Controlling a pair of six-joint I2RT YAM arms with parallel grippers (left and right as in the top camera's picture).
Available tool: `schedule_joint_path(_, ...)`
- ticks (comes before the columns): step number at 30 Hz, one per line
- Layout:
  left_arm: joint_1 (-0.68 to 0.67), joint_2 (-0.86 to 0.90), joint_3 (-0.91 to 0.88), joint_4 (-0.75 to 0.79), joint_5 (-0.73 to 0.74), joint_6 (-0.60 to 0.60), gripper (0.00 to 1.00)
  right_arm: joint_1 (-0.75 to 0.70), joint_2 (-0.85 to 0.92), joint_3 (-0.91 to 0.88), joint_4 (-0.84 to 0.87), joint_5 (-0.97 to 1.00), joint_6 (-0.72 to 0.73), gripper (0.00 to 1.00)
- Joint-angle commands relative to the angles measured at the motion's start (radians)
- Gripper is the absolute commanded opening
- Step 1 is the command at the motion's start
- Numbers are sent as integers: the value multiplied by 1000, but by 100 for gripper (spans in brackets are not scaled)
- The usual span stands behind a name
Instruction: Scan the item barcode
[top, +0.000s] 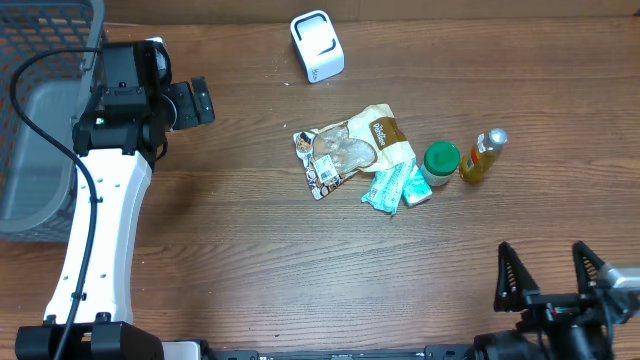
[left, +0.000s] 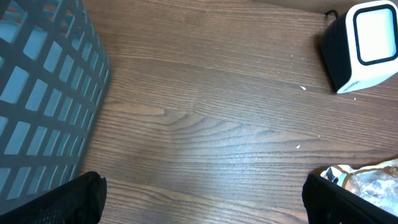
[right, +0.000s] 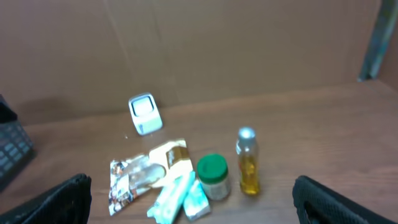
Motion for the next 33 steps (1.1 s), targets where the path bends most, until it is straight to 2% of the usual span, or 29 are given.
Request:
schedule_joint_path(1,5,5,14,0,-13,22,100,-5,-67,-83,64,-35,1,100)
schedule_joint_path(6,5,5,14,0,-13,22,100,-5,-156,-206,227,-69,2,100)
schedule_joint_path(12,5,5,14,-1,-13,22,100,-5,-154,-278,429,-87,39,100)
schedule_joint_path(17,5,5,14,-1,-13,23,100,-3,-154,-357,717,-97,46,100)
schedule_joint_path(23,5,5,14,-1,-13,23,100,-4,-154,-526,1139,-123,46,100)
schedule_joint_path(26,5,5,14,-1,-13,22,100,-4,-154,-613,1276,-138,46,100)
schedule_joint_path(30,5,5,14,-1,-13,23,100,-4,-154,-722,1386,-139,57,100)
schedule_joint_path(33,5,5,14,-1,-12,22,100,-4,-154,-794,1406,-139,57,100)
